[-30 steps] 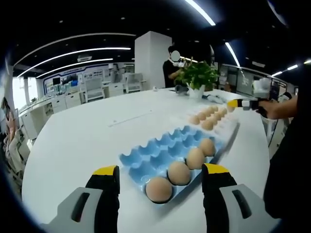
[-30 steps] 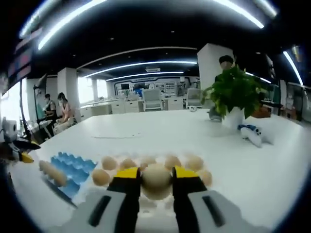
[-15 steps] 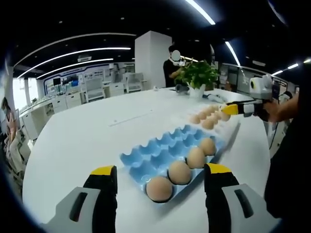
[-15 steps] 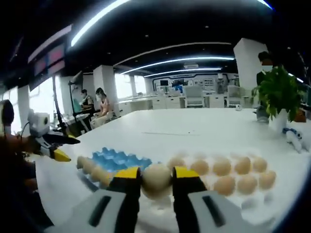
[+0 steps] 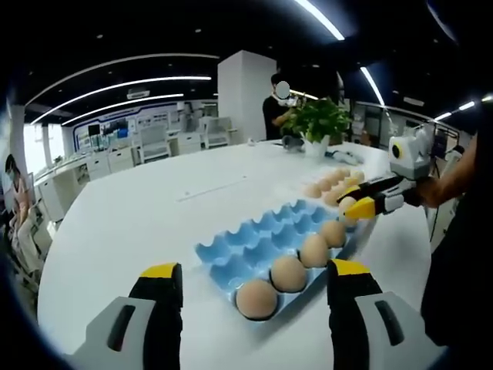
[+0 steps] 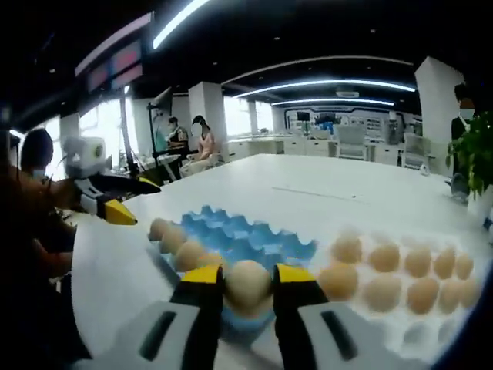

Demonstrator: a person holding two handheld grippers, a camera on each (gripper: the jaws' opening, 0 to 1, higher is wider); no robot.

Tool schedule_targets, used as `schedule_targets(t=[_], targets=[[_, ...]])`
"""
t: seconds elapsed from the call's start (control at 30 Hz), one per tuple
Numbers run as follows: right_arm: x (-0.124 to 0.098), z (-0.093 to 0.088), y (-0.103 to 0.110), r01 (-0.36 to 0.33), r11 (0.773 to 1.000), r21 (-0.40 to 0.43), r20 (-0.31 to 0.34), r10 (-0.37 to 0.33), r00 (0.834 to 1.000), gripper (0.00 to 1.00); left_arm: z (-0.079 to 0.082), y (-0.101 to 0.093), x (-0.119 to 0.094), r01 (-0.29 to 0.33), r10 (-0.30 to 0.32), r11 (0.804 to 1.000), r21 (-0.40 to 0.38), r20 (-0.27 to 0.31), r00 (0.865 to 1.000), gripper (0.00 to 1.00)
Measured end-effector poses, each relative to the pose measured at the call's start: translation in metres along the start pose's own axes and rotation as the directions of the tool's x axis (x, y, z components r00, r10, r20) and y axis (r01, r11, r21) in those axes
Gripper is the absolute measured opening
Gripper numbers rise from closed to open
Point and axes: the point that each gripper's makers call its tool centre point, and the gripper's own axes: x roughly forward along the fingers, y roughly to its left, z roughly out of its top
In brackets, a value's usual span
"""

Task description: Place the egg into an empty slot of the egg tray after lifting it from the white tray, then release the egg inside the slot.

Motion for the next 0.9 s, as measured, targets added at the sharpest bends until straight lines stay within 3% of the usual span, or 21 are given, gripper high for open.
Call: schedule_targets(t=[0.47, 0.9], targets=[[0.007, -0.018, -0.001, -0.019, 1.000, -0.022, -0.038, 0.018, 0.999, 0.25, 0.002, 0.000, -0.001, 0.001, -0.001, 1.000, 0.000, -0.001, 1.000, 0.76], [0.008, -0.019, 0.000, -0.032, 0.997, -0.066, -0.024, 0.031, 0.999, 0.26, 0.002, -0.002, 0.001, 0.010, -0.010, 1.000, 0.003, -0.003, 1.000, 0.74]])
